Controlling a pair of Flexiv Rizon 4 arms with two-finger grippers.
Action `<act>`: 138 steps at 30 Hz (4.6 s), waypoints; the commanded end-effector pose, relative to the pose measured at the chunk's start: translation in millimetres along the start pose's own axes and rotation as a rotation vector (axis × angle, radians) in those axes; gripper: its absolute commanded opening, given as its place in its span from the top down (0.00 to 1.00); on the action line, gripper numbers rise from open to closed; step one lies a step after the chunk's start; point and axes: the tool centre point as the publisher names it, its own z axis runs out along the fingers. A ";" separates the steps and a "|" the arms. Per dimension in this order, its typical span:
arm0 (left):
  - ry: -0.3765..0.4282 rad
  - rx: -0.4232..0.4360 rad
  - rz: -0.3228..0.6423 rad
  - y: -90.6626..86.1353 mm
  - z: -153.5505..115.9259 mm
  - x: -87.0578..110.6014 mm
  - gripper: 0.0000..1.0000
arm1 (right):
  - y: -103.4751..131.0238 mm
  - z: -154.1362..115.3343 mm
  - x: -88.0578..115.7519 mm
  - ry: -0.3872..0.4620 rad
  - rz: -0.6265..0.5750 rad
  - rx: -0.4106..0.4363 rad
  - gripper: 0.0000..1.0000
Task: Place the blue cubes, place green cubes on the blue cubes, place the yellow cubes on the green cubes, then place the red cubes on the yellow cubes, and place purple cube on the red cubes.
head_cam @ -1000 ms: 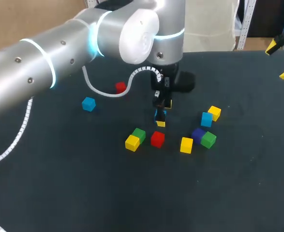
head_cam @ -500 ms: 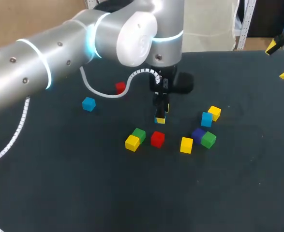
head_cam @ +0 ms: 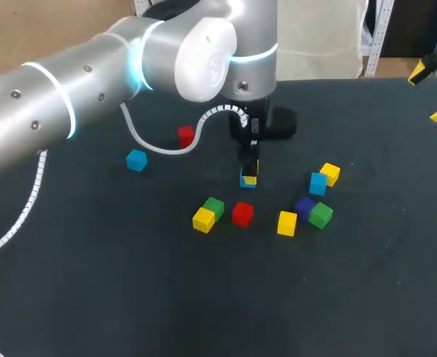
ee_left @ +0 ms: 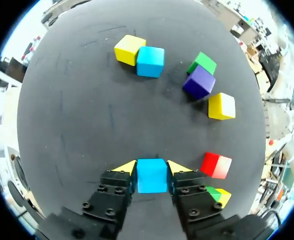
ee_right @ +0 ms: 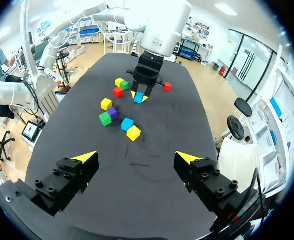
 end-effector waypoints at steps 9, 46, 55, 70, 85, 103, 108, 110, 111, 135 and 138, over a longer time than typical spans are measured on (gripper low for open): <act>0.001 -0.011 -0.149 -4.8 -0.7 4.2 1.00 | 0.1 0.2 -0.1 0.000 0.000 0.001 0.00; 0.023 -0.022 -0.165 3.7 1.8 3.8 0.51 | 0.1 0.2 -0.1 0.000 0.000 0.001 0.00; 0.032 -0.027 -0.158 6.5 0.2 3.5 0.46 | 0.1 0.2 -0.1 0.000 0.000 0.001 0.00; -0.007 -0.056 -0.177 -10.7 -19.8 8.6 0.00 | 0.1 0.2 -0.1 0.000 0.000 0.001 0.00; 0.114 -0.082 -0.220 -54.1 -69.8 80.7 0.00 | 0.1 0.2 -0.1 0.000 0.000 0.001 0.00; 0.201 -0.108 -0.025 -24.9 -73.5 167.7 0.00 | 0.1 0.2 -0.1 0.000 0.000 0.001 0.00; 0.193 -0.098 0.023 -10.5 -70.1 188.7 0.00 | 0.1 0.2 -0.1 0.000 0.000 0.001 0.00; 0.212 -0.090 0.060 -5.4 -67.7 194.7 0.00 | 0.1 0.2 -0.1 0.000 0.000 0.001 0.00; 0.208 -0.082 0.062 -2.3 -66.8 198.0 0.00 | 0.1 0.2 -0.1 0.000 0.000 0.001 0.00; 0.178 -0.066 0.197 34.1 -35.2 230.7 0.00 | 0.1 0.2 -0.1 0.000 0.000 0.001 0.00; 0.184 -0.058 0.192 30.7 -31.3 233.3 0.00 | 0.1 0.2 -0.1 0.000 0.000 0.001 0.00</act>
